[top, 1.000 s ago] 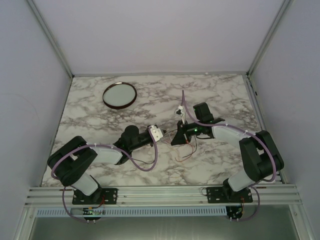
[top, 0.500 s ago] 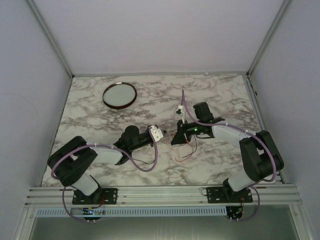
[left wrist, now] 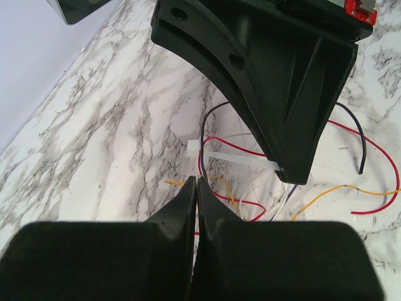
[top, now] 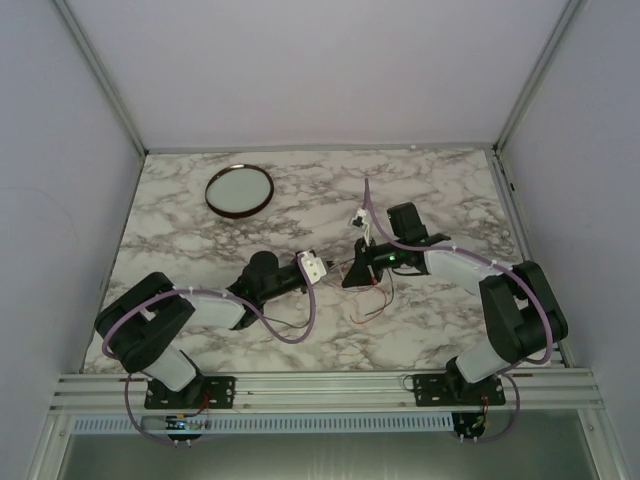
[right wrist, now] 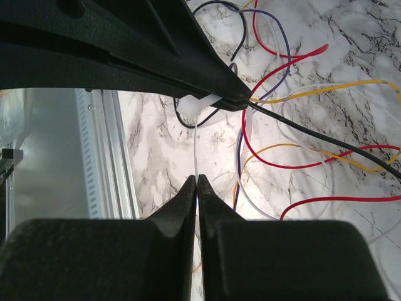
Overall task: Zip-tie the wires
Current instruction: Tie the cable at the center of the board.
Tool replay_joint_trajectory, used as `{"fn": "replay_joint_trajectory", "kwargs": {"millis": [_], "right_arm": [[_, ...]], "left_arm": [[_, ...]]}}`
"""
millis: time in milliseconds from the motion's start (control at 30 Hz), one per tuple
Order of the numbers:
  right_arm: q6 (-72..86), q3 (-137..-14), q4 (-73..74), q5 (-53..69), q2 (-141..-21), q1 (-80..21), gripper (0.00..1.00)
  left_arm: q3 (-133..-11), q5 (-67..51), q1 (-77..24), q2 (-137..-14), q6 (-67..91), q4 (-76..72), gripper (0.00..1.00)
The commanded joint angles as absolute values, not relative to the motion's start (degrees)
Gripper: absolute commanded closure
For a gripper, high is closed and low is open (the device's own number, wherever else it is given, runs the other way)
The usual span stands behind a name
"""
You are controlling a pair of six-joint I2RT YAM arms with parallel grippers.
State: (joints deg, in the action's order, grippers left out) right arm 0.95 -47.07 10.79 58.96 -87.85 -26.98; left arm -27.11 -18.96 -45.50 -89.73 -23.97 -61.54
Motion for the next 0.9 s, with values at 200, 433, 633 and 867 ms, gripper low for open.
{"fn": "replay_joint_trajectory", "kwargs": {"millis": [200,433,633,867], "right_arm": [[-0.3,-50.2,10.3,59.1,-87.3,-26.1,1.00],[-0.4,-50.8,10.3,59.0,-87.5,-26.0,1.00],[-0.3,-50.9,10.3,58.9,-87.5,-26.1,1.00],[-0.2,-50.9,10.2,58.8,-87.0,-26.0,1.00]], "left_arm": [[-26.6,-19.5,-46.0,-88.5,-25.2,-64.9,1.00],[-26.8,-19.4,-46.1,-88.7,-25.6,-64.5,1.00],[-26.9,-19.4,-46.4,-88.8,-25.8,-64.4,1.00],[-26.7,-18.7,-46.7,-88.9,-26.1,-64.0,1.00]]}}
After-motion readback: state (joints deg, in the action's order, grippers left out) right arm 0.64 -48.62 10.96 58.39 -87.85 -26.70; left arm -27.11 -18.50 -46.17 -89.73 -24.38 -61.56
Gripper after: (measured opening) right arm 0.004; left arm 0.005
